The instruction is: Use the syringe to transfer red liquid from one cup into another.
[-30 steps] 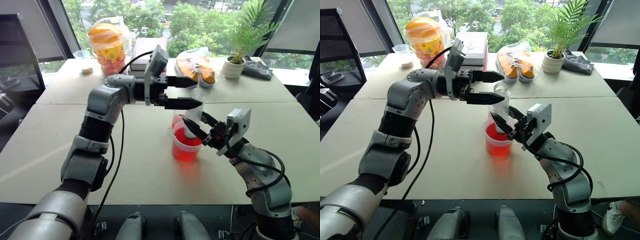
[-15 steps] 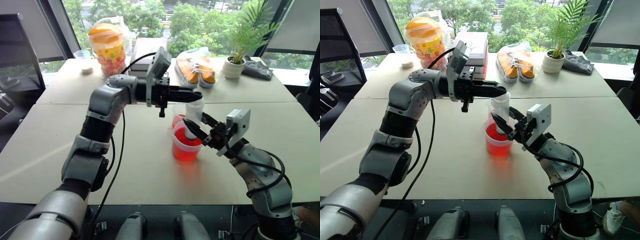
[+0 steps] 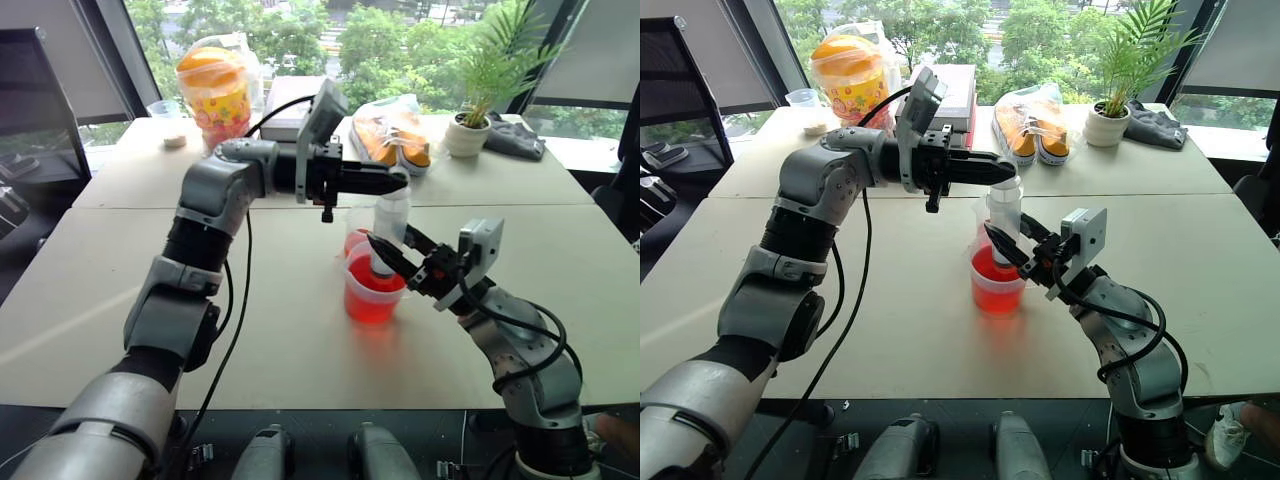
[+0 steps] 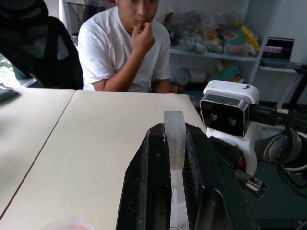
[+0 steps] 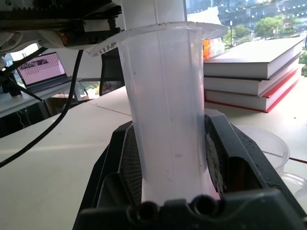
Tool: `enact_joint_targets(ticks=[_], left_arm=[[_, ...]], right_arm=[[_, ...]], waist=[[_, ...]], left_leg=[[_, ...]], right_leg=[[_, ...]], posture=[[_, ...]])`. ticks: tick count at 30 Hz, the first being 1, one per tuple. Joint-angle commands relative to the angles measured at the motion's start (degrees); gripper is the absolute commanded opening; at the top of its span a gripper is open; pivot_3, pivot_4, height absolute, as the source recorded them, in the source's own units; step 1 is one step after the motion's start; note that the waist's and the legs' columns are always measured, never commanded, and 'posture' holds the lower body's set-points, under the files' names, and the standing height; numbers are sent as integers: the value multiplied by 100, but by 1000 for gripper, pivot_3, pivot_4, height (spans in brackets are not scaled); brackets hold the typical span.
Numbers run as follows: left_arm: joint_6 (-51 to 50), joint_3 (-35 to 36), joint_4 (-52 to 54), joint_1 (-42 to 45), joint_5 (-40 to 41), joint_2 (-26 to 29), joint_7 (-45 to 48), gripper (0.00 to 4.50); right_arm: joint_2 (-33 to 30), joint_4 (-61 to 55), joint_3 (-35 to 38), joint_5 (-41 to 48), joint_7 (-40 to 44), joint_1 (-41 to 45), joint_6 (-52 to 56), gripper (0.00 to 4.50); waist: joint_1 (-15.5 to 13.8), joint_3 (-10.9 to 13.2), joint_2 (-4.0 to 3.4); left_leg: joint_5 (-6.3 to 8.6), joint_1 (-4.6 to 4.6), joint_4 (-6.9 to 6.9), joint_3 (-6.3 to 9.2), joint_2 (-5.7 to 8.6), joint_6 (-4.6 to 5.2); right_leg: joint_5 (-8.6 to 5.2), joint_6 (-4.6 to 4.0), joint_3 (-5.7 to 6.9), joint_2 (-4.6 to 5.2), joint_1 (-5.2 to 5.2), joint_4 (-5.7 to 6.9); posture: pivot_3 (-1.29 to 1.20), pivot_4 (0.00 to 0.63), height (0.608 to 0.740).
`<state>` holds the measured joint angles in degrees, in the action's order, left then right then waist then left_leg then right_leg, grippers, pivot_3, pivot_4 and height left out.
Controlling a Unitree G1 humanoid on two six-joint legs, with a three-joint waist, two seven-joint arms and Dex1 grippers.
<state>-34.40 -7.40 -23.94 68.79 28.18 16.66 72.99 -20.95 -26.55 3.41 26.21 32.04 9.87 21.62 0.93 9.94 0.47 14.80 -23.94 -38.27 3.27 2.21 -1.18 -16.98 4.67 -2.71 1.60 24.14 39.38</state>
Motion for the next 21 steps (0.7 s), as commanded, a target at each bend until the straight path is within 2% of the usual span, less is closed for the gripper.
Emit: enact_joint_targets(ticks=[1,13,17,18,21], left_arm=[[438,589,45,561,75,172,-204,71],[511,446,62,505,58,204,-60,71],[169,363,268,303,241,253,189,71],[125,337,326,251,275,272,249,884],[201,246,418,99,175,292,280,2167]], right_arm=[[-102,130,-225,27,243,-251,70,1453],[-255,-81,-39,175,74,36,70,1453],[-347,-374,101,374,-71,269,303,1453],[-366,-418,126,408,-93,302,345,1453],[-414,-558,225,524,-179,428,490,1453]], waist=[[0,0,0],[4,0,0],[10,0,0],[10,0,0],[2,0,0]], left_leg=[[0,0,0,0,0,0],[0,1,0,0,0,0],[0,1,1,0,0,0],[0,1,1,1,-1,0],[0,1,2,1,-1,0]], right_leg=[[0,0,0,0,0,0],[0,0,0,0,-1,0],[0,0,-1,0,0,0],[0,0,0,0,0,0],[0,0,0,0,-1,0]], posture=[[0,150,740],[0,150,740],[0,150,740],[0,150,740],[0,150,740]])
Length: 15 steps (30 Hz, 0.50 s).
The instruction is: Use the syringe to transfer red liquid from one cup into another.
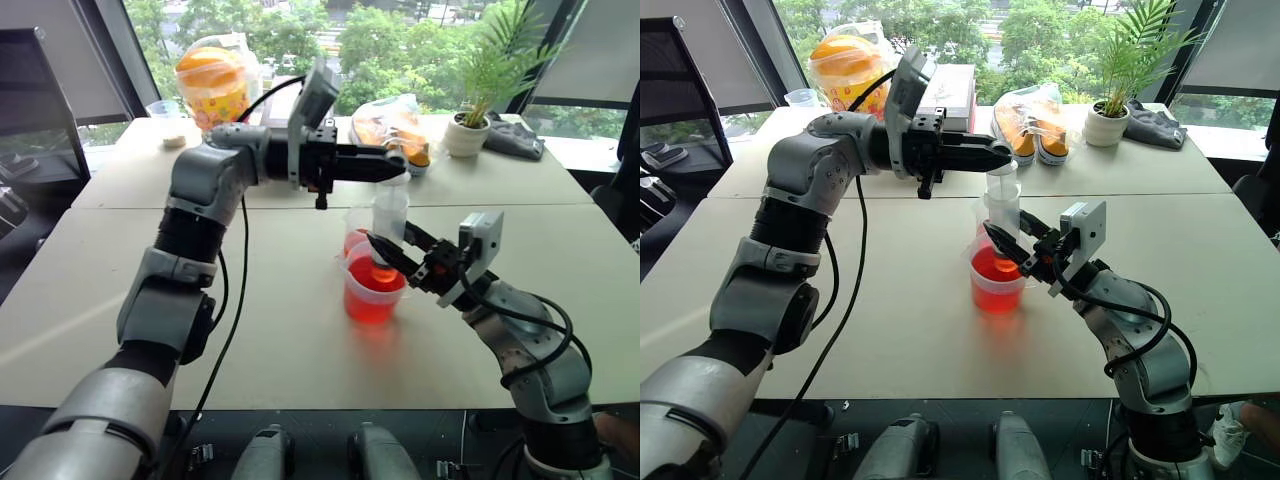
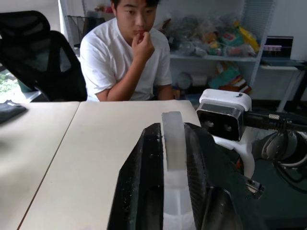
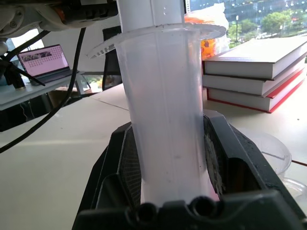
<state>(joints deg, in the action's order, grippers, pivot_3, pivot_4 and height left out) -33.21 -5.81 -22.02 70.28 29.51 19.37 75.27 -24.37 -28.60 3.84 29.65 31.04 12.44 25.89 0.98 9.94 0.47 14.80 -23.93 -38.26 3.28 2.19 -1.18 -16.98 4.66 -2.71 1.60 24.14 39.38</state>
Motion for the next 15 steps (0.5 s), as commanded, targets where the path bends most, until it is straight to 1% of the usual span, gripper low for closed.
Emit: enact_joint_targets(ticks=[1,2,3,9,12,15], left_arm=[[133,77,204,-76,-1,13,39,2666],[182,78,158,-96,-41,13,21,3220],[224,88,113,-124,-69,33,25,3653],[271,100,239,-368,-128,438,333,3653],[317,146,225,-468,-213,662,311,3653],[267,195,339,-633,-214,842,241,3653]], right_arm=[[-86,-380,210,218,-100,211,101,1453],[-97,-406,235,253,-122,253,139,1453],[-122,-428,246,266,-129,293,167,1453],[-183,-431,274,373,-156,405,265,1453],[-194,-406,287,387,-159,441,271,1453],[-180,-370,471,619,-282,687,452,1453]], waist=[[-7,0,0],[-9,0,0],[-12,0,0],[17,0,0],[13,0,0],[1,0,0]], left_leg=[[0,0,-1,0,0,0],[0,1,-3,-1,0,0],[0,2,-4,-1,1,0],[0,3,-1,0,0,0],[0,6,2,0,0,0],[0,7,0,0,0,0]], right_leg=[[0,0,0,1,-1,0],[0,0,0,1,-4,-1],[0,0,0,1,-4,0],[0,0,0,0,-4,-1],[0,0,-1,-1,-4,0],[0,0,-1,1,-6,0]], posture=[[0,150,740],[0,150,740],[0,150,740],[0,150,740],[0,150,740],[0,150,740]])
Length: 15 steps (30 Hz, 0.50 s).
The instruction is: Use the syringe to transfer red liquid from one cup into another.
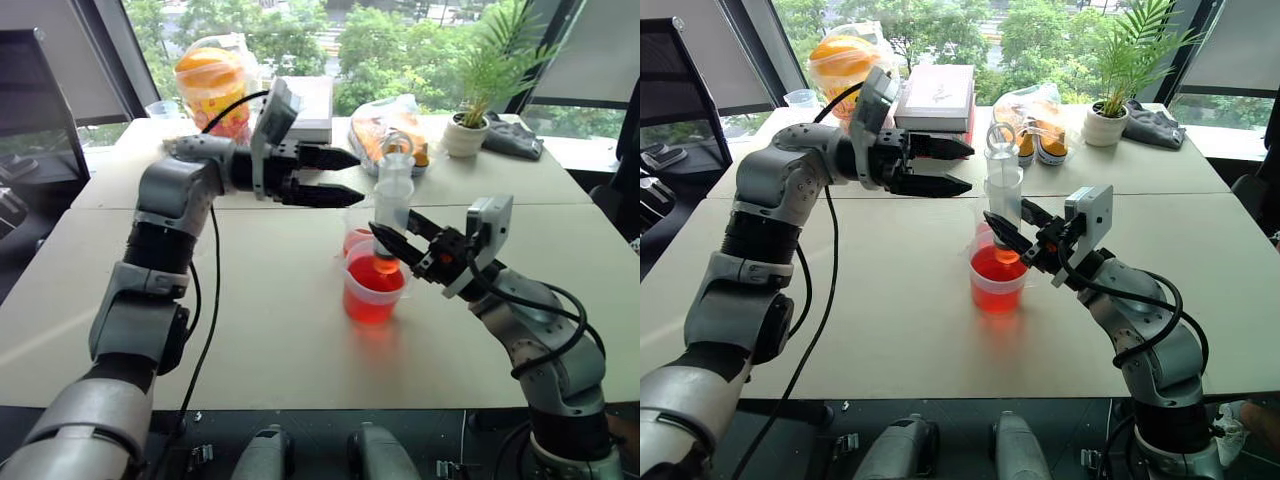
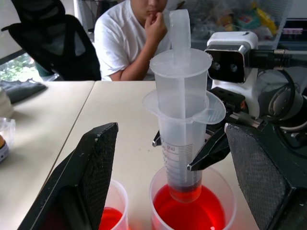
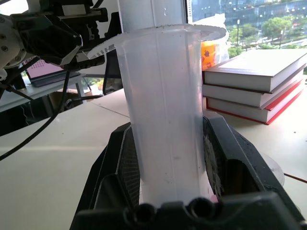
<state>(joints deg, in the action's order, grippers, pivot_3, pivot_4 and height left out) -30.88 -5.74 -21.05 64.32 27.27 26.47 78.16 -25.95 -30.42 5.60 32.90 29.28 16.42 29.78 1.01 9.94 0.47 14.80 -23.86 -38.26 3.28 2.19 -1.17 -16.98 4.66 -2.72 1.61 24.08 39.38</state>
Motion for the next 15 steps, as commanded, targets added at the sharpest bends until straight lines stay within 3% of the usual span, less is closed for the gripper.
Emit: enact_joint_targets(ticks=[1,6,9,15], left_arm=[[27,193,277,-81,10,162,-71,3653],[65,349,346,-370,-63,260,-473,3653],[44,386,447,-459,-54,274,-610,3653],[-7,464,636,-524,-16,304,-855,3653]], right_arm=[[-22,-178,359,395,-144,369,130,1453],[-175,529,776,1090,-305,1595,751,1453],[-114,1748,593,651,-152,2500,402,1453],[304,3575,183,-263,362,2961,-960,1453]], waist=[[-3,0,0],[4,0,0],[11,0,0],[2,0,0]], left_leg=[[0,0,-1,0,0,0],[0,1,-2,1,0,0],[0,4,1,-1,0,0],[0,3,6,-3,0,0]], right_leg=[[0,0,0,0,-2,0],[0,0,0,4,-2,0],[1,-1,0,4,-1,0],[1,-2,1,3,-1,-5]], posture=[[0,150,740],[0,150,740],[0,150,740],[0,150,740]])
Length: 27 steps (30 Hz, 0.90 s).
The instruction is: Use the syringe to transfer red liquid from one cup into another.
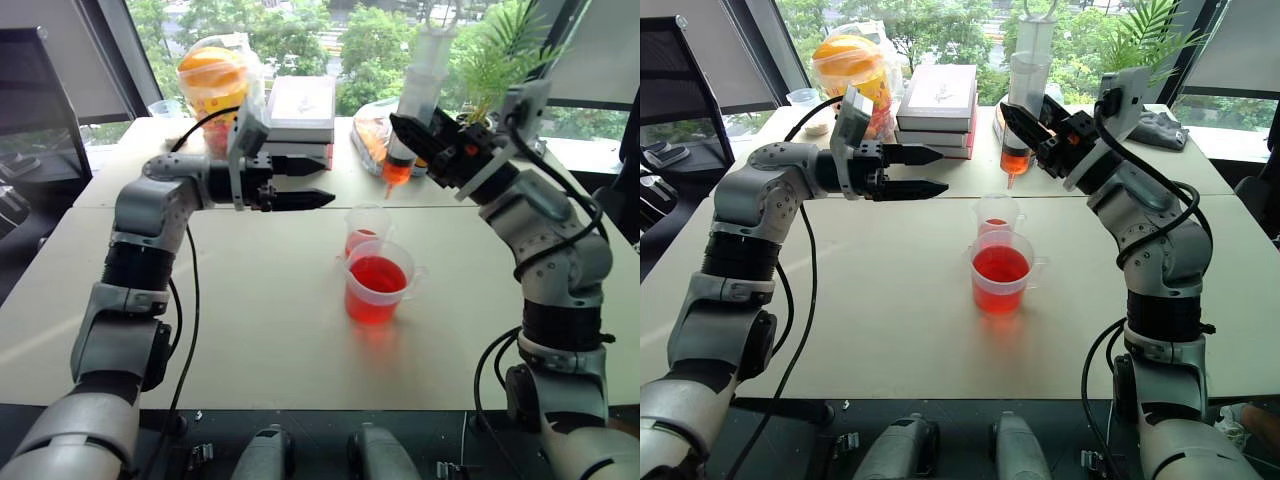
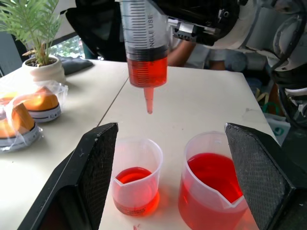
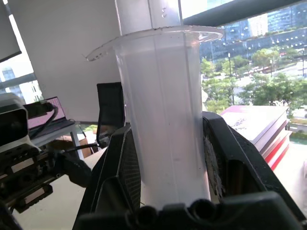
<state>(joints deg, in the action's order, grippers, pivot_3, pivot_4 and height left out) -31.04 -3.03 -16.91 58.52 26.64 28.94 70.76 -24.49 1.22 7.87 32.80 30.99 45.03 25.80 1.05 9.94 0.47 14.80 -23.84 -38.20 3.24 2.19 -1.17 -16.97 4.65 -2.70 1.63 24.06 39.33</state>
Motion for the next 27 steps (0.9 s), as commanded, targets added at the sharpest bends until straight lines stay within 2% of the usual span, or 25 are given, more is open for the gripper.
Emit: enact_joint_targets(ticks=[1,8,18,27], left_arm=[[25,206,206,79,37,50,-164,3653],[306,243,-339,689,-77,-218,-509,3653],[941,403,-2499,2385,-300,-1096,-757,3653],[1721,446,-4074,3049,-809,-1632,-996,3653]], right_arm=[[258,576,-51,-297,245,87,-714,1453],[597,959,-116,-585,427,-204,-1221,1453],[744,942,-204,-789,495,-369,-1316,1453],[777,788,-245,-859,541,-435,-1296,1453]], waist=[[1,0,0],[-11,0,0],[13,0,0],[28,1,0]], left_leg=[[0,-2,0,-1,0,0],[0,-15,-3,-2,0,-1],[-1,-14,-1,-5,1,-1],[-1,-15,-1,-10,1,-1]], right_leg=[[0,0,0,1,2,0],[0,1,-1,2,16,1],[1,1,-1,-3,22,7],[1,1,-1,-4,26,10]], posture=[[0,150,740],[0,150,740],[0,150,740],[0,150,740]])
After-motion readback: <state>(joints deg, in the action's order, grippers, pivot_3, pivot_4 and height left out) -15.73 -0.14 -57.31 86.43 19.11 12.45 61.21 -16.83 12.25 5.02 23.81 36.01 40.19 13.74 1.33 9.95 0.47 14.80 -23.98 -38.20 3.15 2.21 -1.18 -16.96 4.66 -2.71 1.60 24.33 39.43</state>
